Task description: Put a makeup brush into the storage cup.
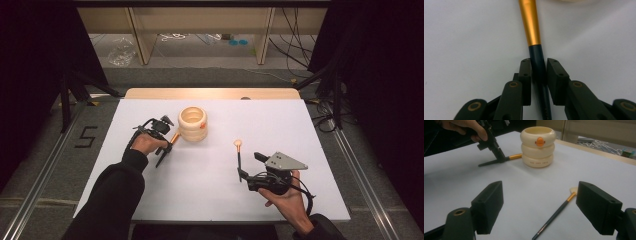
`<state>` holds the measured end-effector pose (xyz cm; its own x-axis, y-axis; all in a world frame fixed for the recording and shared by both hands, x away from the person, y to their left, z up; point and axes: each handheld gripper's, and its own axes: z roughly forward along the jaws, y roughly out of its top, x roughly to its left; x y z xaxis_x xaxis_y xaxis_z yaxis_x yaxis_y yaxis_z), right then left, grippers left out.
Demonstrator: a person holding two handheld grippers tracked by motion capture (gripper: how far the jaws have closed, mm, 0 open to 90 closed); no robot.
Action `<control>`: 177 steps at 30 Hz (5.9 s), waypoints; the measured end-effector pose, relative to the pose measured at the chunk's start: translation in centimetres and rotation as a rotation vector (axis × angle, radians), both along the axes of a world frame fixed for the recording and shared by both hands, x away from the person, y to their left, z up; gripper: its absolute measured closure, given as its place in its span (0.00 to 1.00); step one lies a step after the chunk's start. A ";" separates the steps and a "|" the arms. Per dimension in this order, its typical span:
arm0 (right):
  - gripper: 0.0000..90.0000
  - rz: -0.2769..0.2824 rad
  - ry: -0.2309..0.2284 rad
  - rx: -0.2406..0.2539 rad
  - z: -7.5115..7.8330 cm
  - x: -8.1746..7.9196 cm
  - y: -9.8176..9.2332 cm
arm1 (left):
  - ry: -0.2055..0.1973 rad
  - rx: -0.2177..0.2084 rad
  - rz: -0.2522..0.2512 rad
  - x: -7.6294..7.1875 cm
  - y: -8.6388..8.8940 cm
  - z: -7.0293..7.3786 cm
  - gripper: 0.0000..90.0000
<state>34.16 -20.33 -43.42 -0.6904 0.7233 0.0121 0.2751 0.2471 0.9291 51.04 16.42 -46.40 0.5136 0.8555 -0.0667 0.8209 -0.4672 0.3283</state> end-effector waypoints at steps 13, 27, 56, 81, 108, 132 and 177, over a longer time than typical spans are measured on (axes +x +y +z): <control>0.27 0.005 0.009 -0.003 0.1 0.0 -0.2 | 0.029 -0.009 0.002 0.4 1.1 0.1 0.87; 0.27 0.009 0.003 0.014 0.0 0.0 -0.1 | 0.059 0.056 -0.027 0.6 1.6 0.4 0.87; 0.27 0.011 -0.001 0.021 0.0 0.0 -0.1 | 0.074 0.076 -0.056 1.0 1.8 0.4 0.87; 0.28 0.002 0.000 0.024 0.1 0.0 -0.1 | -0.169 -0.251 -0.054 -3.1 6.0 5.2 0.87; 0.28 0.026 0.047 0.122 0.5 1.4 0.3 | -0.277 -0.754 -0.105 -9.6 1.7 4.8 0.87; 0.32 0.159 0.132 0.304 1.6 3.2 5.0 | -0.332 -0.771 -0.226 -12.7 -1.9 5.0 0.87; 0.86 0.308 0.256 0.454 1.7 5.1 8.7 | -0.402 -0.767 -0.292 -13.7 -3.5 5.1 0.87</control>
